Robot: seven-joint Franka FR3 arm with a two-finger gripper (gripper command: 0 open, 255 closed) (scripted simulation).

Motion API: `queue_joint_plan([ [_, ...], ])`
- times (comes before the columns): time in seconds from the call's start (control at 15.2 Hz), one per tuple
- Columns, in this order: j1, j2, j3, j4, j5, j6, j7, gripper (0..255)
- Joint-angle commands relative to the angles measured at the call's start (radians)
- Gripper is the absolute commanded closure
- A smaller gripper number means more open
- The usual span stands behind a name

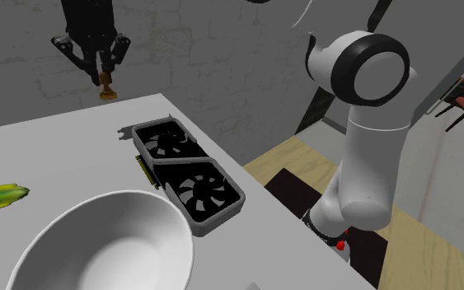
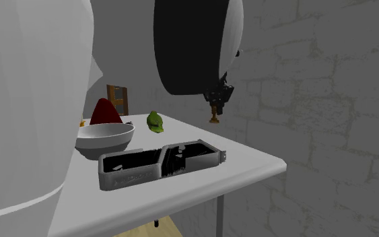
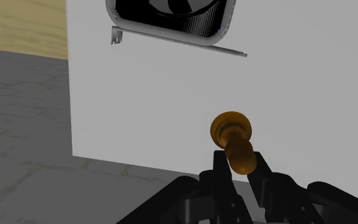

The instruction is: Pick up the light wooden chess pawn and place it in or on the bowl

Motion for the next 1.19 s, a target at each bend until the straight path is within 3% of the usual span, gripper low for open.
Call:
queue_joint_plan([
  [0.0, 0.009, 0.012, 0.0, 0.045, -0.005, -0.034, -0.001, 255],
  [0.4, 0.058, 0.088, -0.006, 0.253, -0.038, -0.166, -0.007, 255],
  [0.66, 0.133, 0.201, -0.023, 0.511, -0.085, -0.305, -0.024, 255],
  [0.73, 0.106, 0.125, -0.008, 0.378, -0.06, -0.253, 0.002, 255],
  [0.86, 0.086, 0.032, 0.013, 0.227, -0.031, -0.199, 0.043, 255],
  [1.12, 0.087, -0.091, 0.042, 0.048, 0.011, -0.144, 0.113, 255],
])
